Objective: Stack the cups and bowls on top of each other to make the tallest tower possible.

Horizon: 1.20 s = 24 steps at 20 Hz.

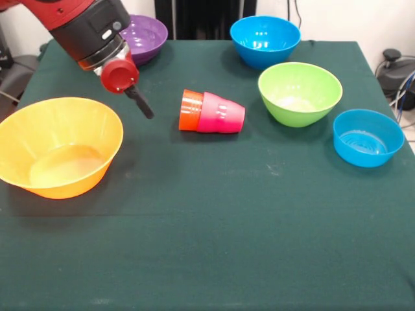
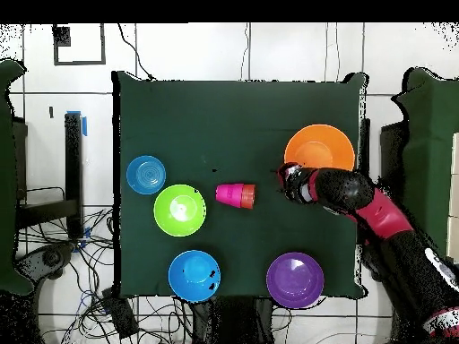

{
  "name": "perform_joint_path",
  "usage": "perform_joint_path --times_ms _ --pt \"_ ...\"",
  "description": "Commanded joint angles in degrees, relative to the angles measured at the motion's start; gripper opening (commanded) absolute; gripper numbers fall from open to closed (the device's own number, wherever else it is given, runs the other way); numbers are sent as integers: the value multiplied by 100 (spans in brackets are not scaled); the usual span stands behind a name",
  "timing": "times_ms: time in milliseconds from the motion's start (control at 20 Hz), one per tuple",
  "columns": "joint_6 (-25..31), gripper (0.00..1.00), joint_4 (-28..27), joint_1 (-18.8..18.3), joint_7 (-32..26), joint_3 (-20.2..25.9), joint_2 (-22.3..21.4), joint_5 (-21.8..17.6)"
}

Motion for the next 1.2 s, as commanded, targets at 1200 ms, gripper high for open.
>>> perform_joint_path --times_ms 1200 --pt "-470 100 395 -665 -1334 1394 1135 -764"
